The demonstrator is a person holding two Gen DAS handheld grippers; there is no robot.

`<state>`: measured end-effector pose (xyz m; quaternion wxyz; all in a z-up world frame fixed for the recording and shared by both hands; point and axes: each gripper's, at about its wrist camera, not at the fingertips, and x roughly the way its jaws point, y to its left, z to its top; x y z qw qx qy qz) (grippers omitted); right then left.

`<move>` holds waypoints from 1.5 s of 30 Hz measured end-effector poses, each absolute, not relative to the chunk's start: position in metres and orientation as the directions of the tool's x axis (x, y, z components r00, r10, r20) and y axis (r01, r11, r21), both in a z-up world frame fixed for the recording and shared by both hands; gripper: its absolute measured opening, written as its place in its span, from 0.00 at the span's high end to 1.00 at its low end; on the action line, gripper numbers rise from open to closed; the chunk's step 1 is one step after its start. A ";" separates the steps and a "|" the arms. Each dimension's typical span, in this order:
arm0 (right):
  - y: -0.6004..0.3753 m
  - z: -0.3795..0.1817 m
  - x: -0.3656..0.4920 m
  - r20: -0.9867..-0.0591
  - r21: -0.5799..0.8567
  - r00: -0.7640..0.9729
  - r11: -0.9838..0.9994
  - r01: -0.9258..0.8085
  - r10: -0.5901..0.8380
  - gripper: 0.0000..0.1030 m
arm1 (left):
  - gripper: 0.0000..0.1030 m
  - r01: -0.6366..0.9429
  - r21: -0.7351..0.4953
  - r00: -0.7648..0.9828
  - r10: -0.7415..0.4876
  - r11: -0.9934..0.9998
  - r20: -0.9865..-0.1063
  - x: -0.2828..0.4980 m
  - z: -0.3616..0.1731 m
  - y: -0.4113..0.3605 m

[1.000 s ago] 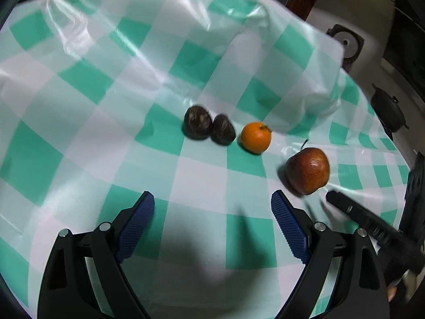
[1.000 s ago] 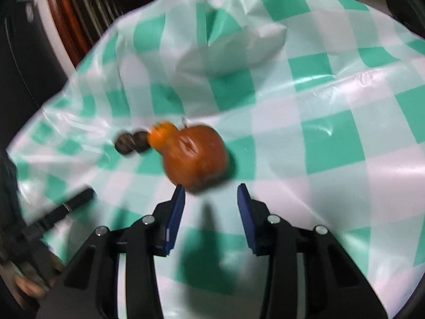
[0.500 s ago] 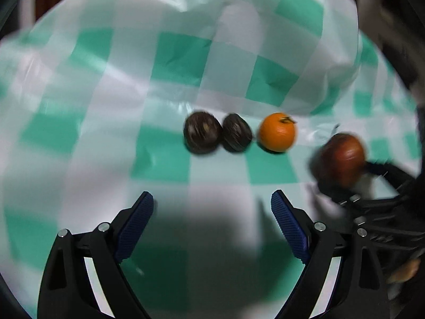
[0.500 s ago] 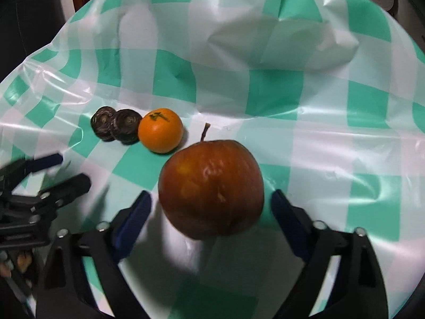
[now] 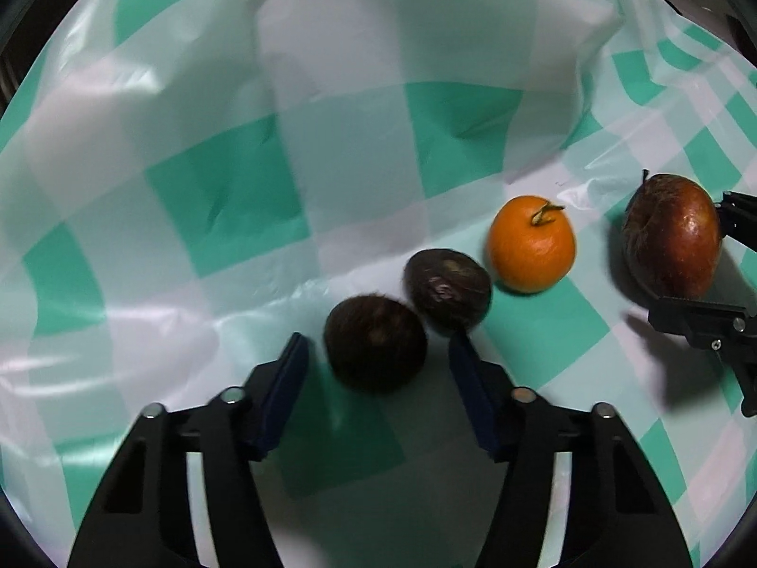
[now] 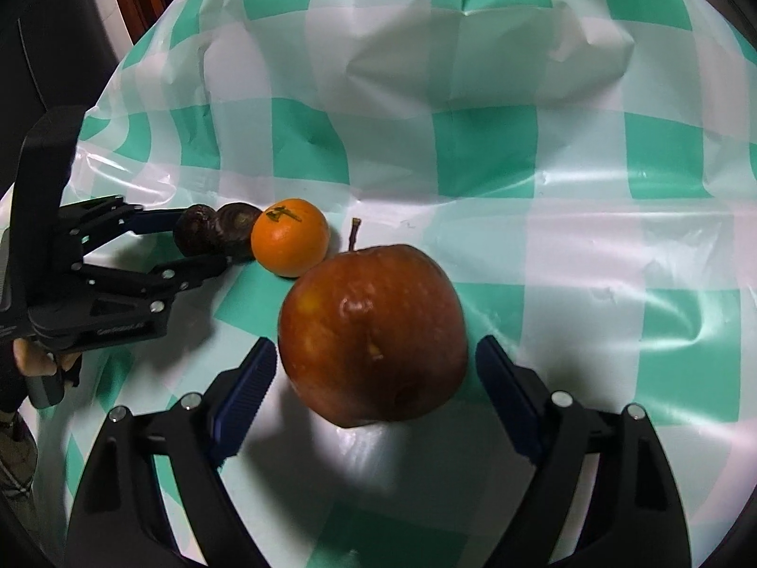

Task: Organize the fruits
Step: 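Grasp a dark passion fruit with the left tool while the right tool grasps the red apple, then carry the passion fruit and apple into the white box with both tools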

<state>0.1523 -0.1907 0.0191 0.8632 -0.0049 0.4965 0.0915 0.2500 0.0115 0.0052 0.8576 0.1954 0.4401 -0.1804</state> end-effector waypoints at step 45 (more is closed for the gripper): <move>-0.032 0.082 -0.110 -0.742 0.340 0.396 0.813 -0.473 0.541 0.36 | 0.62 -0.016 -0.054 0.725 -0.026 0.998 -0.688 -0.174 0.051 0.166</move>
